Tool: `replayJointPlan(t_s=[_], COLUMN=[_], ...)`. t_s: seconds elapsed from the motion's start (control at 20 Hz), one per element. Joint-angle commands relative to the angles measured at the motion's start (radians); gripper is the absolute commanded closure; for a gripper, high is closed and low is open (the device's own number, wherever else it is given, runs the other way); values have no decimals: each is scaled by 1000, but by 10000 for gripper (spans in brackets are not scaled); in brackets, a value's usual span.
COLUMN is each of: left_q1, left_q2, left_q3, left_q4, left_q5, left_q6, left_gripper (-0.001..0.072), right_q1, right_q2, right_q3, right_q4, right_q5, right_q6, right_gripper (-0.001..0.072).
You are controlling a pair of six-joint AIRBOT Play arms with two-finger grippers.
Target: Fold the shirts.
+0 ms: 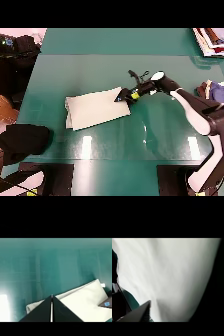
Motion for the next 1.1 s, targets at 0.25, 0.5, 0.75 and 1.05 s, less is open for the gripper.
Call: replayJointPlan(t_s=[0.25,0.5,0.75,1.05], left_q1=[-91,-257,-349,-373], left_q2=[-1,-1,-1,-1], left_q3=[0,0,0,0], left_q4=[-40,-41,-41,-59], left_q5=[-6,64,145,178], left_q6=[-1,-2,-9,-15], left_gripper=[683,683,683,683], right_q1=[19,-297,-697,-1066], right_q2=[-66,91,248,286], right_q3=[269,310,310,310], right_q4=[89,85,-144,-173], right_q5=[42,41,43,38], right_q6=[-26,24,82,124], right_gripper=[700,700,700,700])
